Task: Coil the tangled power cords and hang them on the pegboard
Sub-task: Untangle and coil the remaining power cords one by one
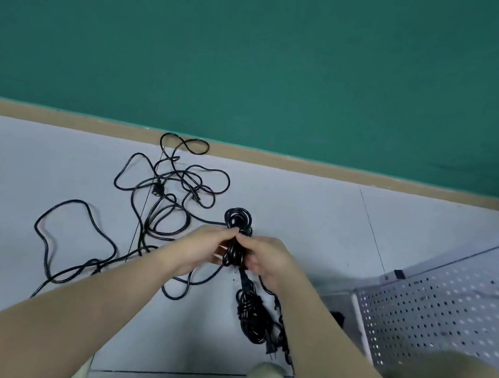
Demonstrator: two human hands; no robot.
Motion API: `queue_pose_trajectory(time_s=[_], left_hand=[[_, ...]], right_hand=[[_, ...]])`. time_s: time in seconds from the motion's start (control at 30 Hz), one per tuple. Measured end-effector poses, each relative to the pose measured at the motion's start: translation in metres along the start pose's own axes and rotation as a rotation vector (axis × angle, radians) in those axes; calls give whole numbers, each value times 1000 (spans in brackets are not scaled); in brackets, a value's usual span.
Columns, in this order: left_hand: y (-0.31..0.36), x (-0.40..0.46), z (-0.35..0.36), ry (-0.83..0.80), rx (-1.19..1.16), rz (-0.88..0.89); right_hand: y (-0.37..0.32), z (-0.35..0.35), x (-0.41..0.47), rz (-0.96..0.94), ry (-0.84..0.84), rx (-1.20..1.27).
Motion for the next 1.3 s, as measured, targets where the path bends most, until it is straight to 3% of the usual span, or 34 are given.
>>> queue_pose_trajectory(time_s=[0.17,0.27,0.4,0.5,0.63,0.73,0.83,0.9,1.0,1.13,1.2,1.3], left_hand=[[-102,0,-37,-2,138,-238],[-145,0,-36,-28,102,-316],[-188,15,-24,-37,77,-328],[-208,29,-31,-41,189,-303],[-212,39,-41,-75,399,-277],[-193,41,-50,-45,605,-263],[-146,44,-79,345,775,-78],[-122,54,-90,489,852,115],[-123,81,-99,391,863,39],[-142,91,-96,207,608,-85],[-137,84,-83,138,496,-51],[-87,67,-63,84,386,47]], right_hand=[[86,45,19,144,-115,-97],[122,53,24,255,-154,-85],[156,46,39,297,-73,-207],[174,48,59,327,-9,-324],[205,54,91,314,-62,-530],[175,56,88,299,-52,-607],[119,50,96,208,27,-696],[84,45,102,101,100,-620],[53,43,101,5,77,-397],[52,43,92,34,69,-253],[57,42,92,-10,95,-333],[37,44,84,-226,77,-685]])
Point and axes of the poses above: each hand's wrist, its own x-axis towards the middle knuckle, its own z-axis out of the palm, y = z × x, the point moved 6 cm from there along x, towards the middle knuckle, and after that the axes turned 12 degrees about -x, right-handed, at the moved point
